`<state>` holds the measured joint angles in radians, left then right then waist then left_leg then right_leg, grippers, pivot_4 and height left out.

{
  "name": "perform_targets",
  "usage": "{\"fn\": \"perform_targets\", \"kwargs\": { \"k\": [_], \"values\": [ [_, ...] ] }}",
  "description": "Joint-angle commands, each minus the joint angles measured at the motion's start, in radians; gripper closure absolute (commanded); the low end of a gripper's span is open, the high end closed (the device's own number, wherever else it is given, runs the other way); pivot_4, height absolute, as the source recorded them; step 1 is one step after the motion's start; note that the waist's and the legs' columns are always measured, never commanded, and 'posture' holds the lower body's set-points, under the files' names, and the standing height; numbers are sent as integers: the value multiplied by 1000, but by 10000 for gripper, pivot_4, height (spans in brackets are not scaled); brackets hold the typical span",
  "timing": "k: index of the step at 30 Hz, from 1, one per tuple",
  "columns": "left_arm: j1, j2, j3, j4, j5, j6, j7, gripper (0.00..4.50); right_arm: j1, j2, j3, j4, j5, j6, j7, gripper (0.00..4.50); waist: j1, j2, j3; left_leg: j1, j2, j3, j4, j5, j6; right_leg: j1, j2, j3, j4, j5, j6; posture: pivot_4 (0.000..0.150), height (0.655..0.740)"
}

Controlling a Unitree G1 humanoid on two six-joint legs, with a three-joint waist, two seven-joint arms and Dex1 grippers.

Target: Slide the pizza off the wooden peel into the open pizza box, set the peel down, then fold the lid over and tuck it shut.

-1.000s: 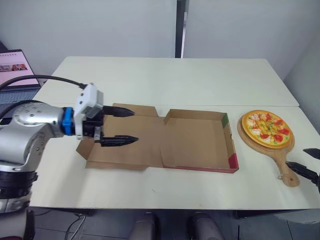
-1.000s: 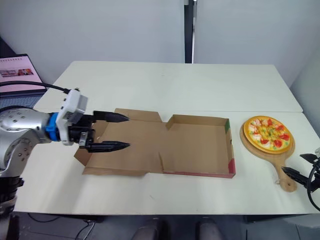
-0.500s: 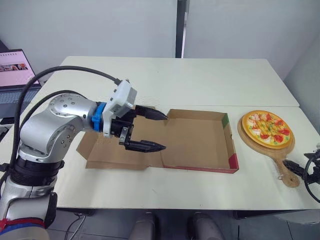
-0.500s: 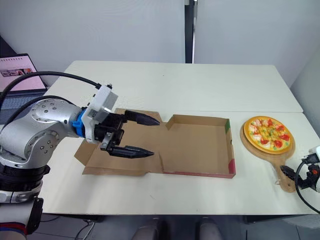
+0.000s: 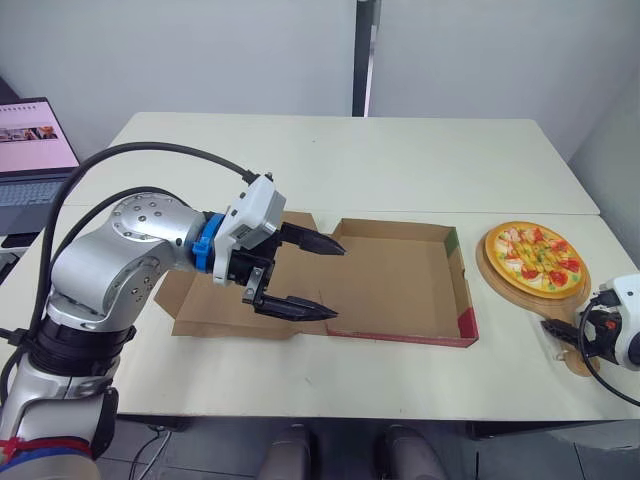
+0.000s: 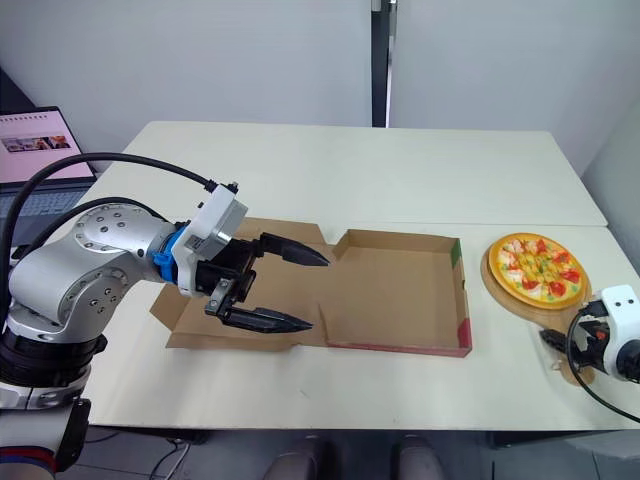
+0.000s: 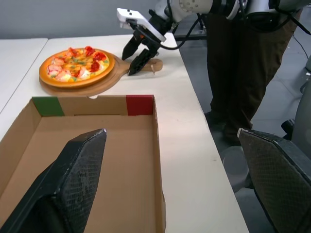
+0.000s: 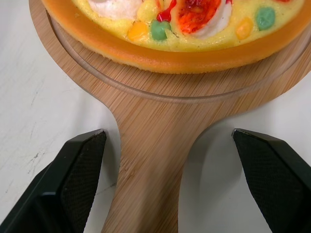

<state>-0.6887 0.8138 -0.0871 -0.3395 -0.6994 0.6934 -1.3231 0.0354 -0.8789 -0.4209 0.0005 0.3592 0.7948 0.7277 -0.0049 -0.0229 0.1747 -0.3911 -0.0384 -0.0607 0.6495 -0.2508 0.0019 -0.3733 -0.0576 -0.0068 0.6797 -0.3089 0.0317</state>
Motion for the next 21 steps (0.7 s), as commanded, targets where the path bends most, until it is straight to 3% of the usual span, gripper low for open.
{"fn": "perform_targets", "kwargs": {
  "k": [1, 9, 17, 21],
  "values": [
    [-38, -10, 14, -2, 2, -20, 7, 0, 0, -1, 28, 21, -13, -13, 6, 4289, -1, 0, 0, 0, 0, 0, 0, 0, 0, 0, 0, 0, 0, 0, 0, 1500, 7400],
    [-48, -5, 40, 30, 5, -30, 6, 0, 8, 41, -7, 17, 23, 25, -19, 28051, -2, -4, -2, 2, 1, 0, 0, 0, 0, 1, 1, 0, 0, 0, 0, 1500, 7400],
    [-63, 31, 55, 80, 23, -41, -4, 0, 43, 96, -97, -57, 32, -47, -62, 28774, 0, -5, -2, 1, 1, -1, 0, 0, 0, 1, 1, 0, 0, 0, 0, 1500, 7400],
    [-62, 38, 58, 91, 27, -46, -2, 0, 66, 63, -128, -101, -19, -158, -70, 28854, 0, -2, 0, 1, 1, 0, 0, 0, 0, 0, 1, 0, 0, 0, 0, 1500, 7400]
  ]
}}
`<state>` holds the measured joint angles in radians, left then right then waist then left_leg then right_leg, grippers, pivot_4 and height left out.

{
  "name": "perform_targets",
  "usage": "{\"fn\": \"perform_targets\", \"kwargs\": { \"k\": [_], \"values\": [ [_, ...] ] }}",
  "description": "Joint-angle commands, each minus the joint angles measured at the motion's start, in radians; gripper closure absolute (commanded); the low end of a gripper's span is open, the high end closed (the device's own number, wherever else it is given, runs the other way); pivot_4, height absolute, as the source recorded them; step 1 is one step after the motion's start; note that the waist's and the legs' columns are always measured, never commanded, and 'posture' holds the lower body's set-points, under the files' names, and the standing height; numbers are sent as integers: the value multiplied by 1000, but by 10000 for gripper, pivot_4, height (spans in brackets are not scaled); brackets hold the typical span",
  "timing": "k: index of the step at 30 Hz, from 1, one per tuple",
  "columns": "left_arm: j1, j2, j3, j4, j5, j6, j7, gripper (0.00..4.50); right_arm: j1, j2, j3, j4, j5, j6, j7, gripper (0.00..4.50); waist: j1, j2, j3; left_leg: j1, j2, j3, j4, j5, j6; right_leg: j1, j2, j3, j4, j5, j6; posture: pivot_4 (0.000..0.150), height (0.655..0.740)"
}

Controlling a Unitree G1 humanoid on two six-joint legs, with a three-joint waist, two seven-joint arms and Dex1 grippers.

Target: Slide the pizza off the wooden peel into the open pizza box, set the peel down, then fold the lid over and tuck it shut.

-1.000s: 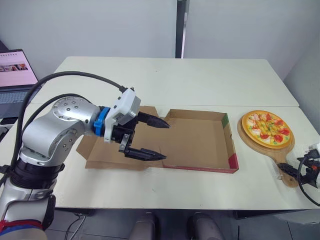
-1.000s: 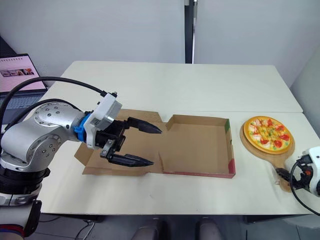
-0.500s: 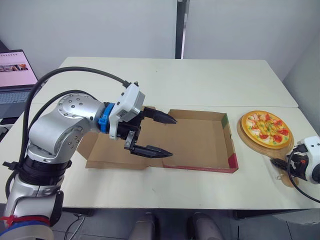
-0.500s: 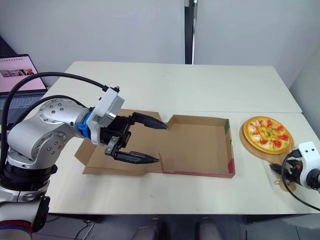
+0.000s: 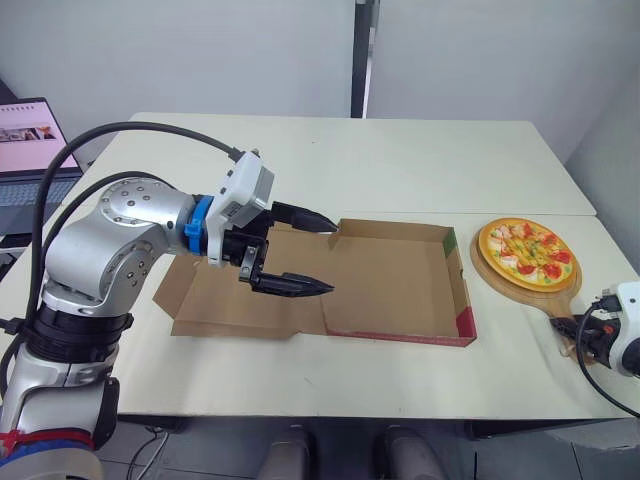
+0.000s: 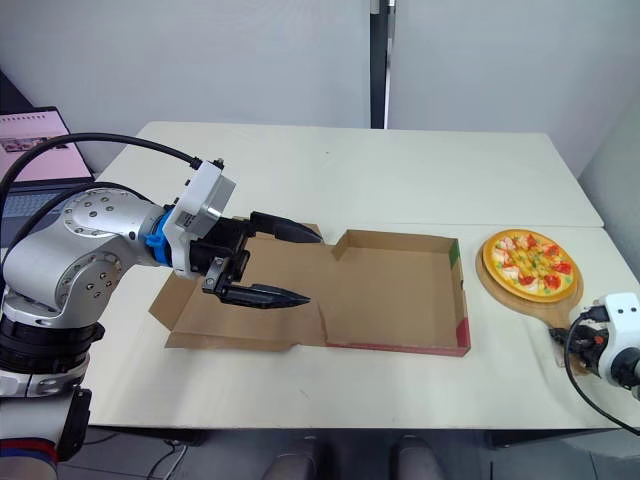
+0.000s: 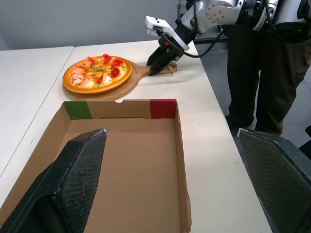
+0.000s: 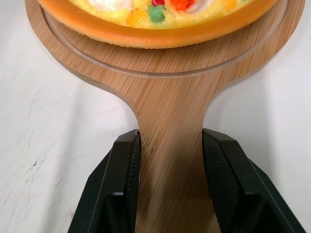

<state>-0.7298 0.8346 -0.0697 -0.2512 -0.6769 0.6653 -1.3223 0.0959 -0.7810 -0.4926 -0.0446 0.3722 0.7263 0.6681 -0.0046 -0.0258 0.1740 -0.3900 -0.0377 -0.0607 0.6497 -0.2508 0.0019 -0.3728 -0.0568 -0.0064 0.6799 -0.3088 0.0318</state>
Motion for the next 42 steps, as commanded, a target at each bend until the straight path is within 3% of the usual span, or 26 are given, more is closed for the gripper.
{"fn": "perform_targets", "kwargs": {
  "k": [1, 16, 30, 42],
  "values": [
    [-18, 20, 40, 4, 8, -23, -6, 0, -3, -37, -73, -55, -28, -101, -19, 28898, 0, 2, 1, 0, 0, 0, 0, 0, 0, 0, 0, 0, 0, 0, 0, 1500, 7400],
    [-16, 29, 38, 19, 18, -29, -1, 0, -116, -82, -130, -61, 43, -88, 22, 28904, -1, 10, 6, -1, 0, 1, -1, 0, 0, -2, 0, 0, 0, 0, 0, 1500, 7400],
    [60, 100, 81, -6, 17, -12, 7, 0, -274, -291, 71, -51, 5, -216, 279, 28904, -20, 13, 9, -4, 0, 1, -1, 0, 0, -5, 0, 0, 0, 0, 0, 1500, 7400],
    [146, 126, 104, -43, 17, -16, 16, 0, -313, -330, 201, 22, -87, -433, 425, 28904, -19, 13, 9, -8, 0, 0, 0, 0, 0, -8, -1, 0, 0, 0, 0, 1500, 7400]
  ]
}}
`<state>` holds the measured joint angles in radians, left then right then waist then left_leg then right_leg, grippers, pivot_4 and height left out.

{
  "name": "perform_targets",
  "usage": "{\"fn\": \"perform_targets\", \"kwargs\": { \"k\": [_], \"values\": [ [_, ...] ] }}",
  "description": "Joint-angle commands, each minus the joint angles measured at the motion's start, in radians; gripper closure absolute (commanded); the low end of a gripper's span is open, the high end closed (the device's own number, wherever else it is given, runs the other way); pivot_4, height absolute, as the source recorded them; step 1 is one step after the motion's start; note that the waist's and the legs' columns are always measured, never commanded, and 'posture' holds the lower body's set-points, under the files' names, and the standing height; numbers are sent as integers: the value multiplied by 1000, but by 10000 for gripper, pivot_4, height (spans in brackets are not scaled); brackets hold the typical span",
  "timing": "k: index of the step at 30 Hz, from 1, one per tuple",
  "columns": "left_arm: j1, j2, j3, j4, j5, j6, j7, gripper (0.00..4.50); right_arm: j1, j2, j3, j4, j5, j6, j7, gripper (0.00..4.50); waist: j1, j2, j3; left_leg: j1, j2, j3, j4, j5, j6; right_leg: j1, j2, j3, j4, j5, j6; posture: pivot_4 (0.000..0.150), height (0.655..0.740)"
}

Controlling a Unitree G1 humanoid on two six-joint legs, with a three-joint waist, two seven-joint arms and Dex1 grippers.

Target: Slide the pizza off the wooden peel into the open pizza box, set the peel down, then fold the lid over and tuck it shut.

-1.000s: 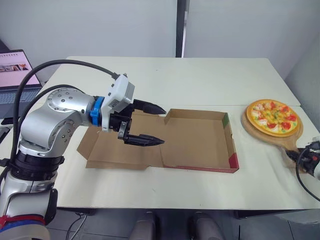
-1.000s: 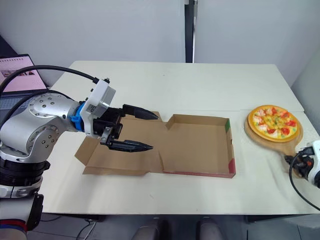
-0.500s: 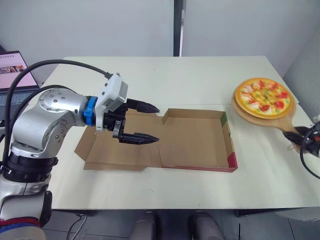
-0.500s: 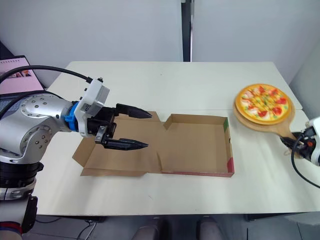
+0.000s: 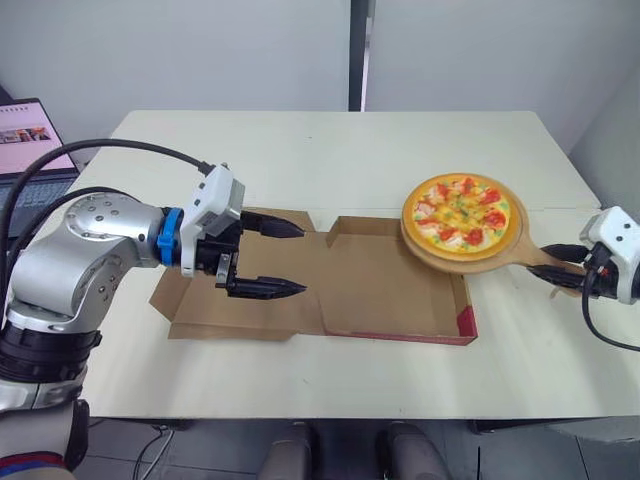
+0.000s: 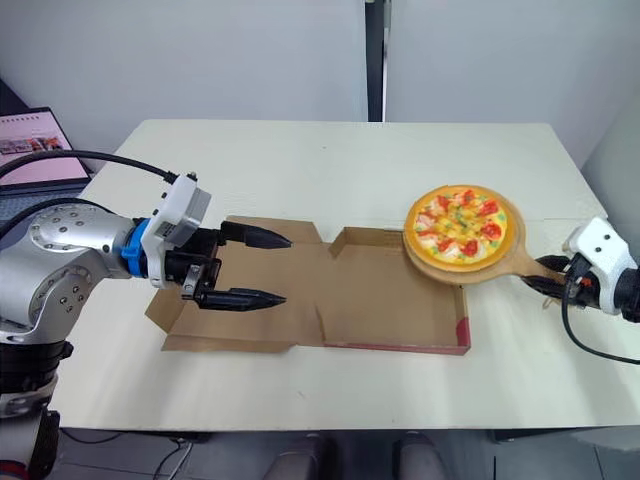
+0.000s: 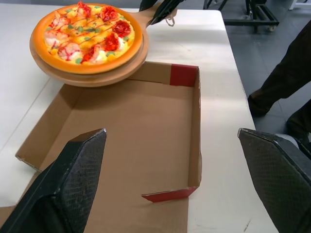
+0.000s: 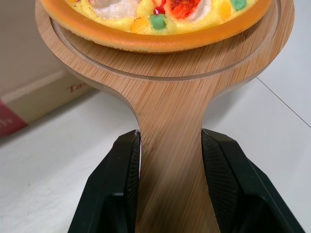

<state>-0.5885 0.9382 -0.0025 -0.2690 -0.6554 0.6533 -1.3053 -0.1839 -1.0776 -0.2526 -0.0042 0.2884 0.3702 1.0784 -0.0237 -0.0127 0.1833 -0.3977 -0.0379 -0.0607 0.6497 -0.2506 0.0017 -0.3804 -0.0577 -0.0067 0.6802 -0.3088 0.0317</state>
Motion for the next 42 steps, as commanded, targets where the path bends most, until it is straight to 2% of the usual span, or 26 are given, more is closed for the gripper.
{"fn": "perform_targets", "kwargs": {
  "k": [1, 23, 42],
  "values": [
    [9, 26, 36, -25, -2, -7, -3, 0, -38, -33, -34, -21, -6, -83, 18, 28904, 0, 0, 0, 0, 0, 0, 0, 0, 0, 0, 0, 0, 0, 0, 0, 1500, 7400],
    [56, 34, 19, -23, 33, -57, -36, 0, -193, -52, 107, -34, -127, -173, 59, 28904, -2, 0, 0, 0, 1, 0, 1, 0, 0, -1, -1, 0, 0, 0, 0, 1500, 7400],
    [62, 24, 12, -31, 39, -61, -39, 0, -243, -64, 112, 5, -202, -226, 47, 28904, -2, 0, 0, -1, 1, 1, 1, 0, 0, -1, -2, 0, 1, 0, 0, 1500, 7400]
  ]
}}
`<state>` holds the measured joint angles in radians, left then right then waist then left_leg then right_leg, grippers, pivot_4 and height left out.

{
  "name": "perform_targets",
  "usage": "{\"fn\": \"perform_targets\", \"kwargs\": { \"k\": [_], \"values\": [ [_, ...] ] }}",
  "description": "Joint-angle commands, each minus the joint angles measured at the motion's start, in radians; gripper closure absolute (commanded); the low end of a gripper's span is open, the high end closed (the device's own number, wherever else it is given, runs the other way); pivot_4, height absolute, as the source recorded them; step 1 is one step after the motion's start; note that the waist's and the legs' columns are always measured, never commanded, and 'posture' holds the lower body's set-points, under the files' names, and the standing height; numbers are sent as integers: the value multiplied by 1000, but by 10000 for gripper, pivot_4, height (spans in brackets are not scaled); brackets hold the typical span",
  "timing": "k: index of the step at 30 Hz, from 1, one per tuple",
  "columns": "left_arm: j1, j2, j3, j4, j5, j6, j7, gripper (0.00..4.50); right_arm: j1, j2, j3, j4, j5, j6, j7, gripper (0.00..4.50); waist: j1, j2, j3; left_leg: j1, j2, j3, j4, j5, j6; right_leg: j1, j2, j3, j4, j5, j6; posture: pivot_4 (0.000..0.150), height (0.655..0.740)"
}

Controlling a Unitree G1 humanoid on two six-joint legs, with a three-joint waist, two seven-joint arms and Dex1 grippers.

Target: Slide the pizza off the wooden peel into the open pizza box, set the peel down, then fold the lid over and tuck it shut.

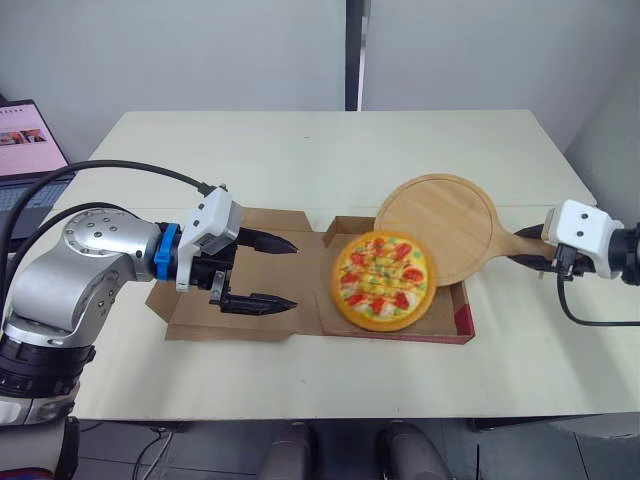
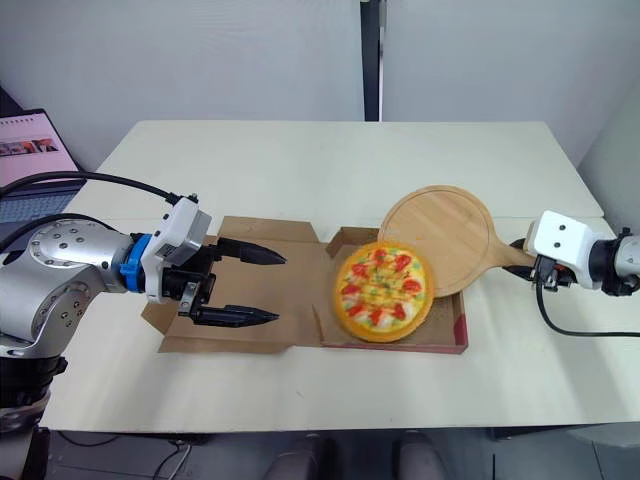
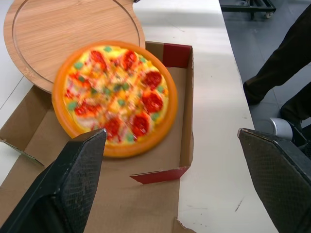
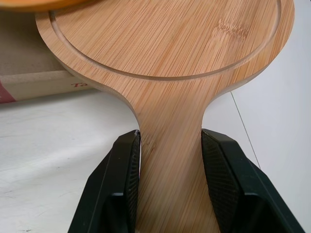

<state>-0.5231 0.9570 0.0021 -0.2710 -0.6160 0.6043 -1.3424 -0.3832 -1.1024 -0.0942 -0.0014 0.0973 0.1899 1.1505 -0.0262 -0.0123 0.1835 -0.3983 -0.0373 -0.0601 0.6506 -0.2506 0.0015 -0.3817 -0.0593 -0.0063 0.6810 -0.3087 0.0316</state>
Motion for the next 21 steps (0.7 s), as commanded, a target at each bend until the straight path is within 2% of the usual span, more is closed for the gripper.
{"fn": "perform_targets", "kwargs": {
  "k": [1, 8, 12, 17, 21],
  "values": [
    [-4, 5, 7, -29, 1, -13, -2, 0, -47, -43, -46, 14, -20, -59, -29, 28904, 0, 0, 0, 0, 0, 0, 0, 0, 0, 0, 0, 0, 0, 0, 0, 1500, 7400],
    [-10, -5, 1, -27, 3, -14, 1, 0, -115, -88, -72, 132, -56, -116, -68, 28905, 0, 0, 0, 0, 0, 1, 0, 0, 0, 0, 0, 0, 0, 0, 0, 1500, 7400],
    [-22, -18, -5, -28, -3, -9, 3, 0, -90, -121, -127, 179, -44, -112, -85, 28905, 0, 0, 0, 0, 0, 1, 0, 0, 0, 0, 0, 0, 0, 0, 0, 1500, 7400],
    [-47, -46, -3, -40, -34, 22, 22, 0, 96, -87, -314, 120, 15, 5, -107, 28905, 9, 0, 0, 0, 0, 1, 0, 0, 0, 0, 0, 0, 0, 0, 0, 1500, 7400],
    [-74, -78, 3, -57, -80, 65, 49, 0, 297, 12, -516, 6, 68, 160, -142, 28905, 19, 0, 0, 0, 0, 0, 3, 0, 0, 1, 0, 0, 1, 0, 0, 1500, 7400]
  ]
}}
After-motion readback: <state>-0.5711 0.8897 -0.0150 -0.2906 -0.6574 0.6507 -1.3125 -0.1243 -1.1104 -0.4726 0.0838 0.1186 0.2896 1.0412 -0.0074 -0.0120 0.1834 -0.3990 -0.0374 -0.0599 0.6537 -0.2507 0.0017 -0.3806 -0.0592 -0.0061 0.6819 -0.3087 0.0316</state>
